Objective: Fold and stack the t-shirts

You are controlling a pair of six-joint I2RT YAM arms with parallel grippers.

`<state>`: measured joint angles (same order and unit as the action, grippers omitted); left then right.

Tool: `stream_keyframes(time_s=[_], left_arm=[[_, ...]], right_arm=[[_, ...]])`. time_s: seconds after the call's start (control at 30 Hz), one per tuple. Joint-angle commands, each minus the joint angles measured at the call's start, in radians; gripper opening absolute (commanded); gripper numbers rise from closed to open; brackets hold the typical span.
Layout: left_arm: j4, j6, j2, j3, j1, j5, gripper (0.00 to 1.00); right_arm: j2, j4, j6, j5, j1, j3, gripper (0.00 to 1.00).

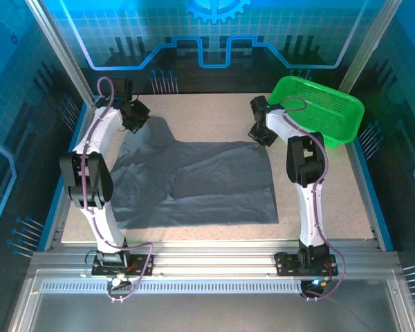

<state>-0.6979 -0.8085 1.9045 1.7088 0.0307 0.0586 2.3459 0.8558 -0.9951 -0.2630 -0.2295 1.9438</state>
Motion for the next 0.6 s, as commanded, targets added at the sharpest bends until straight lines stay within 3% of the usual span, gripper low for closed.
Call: stream_keyframes(time_s=[0.0,0.27,0.57], left_arm=[[-0.004,0.026,-0.069,-0.025,0.005,0.002,0.00],[0.000,0.047,-0.236,-0.189,0.006,-0.038,0.00],[-0.083,0.003,-0.611,-0.522,0.014,-0.202,0.00]], right_arm=[[-0.069,-0.004,0.012,-0.048,0.020,-0.006,0.00],[-0.189,0.010,0.070,-0.007,0.016,-0.080,0.00],[-0.365,-0.041,0.126,0.066,0.007,-0.322,0.00]])
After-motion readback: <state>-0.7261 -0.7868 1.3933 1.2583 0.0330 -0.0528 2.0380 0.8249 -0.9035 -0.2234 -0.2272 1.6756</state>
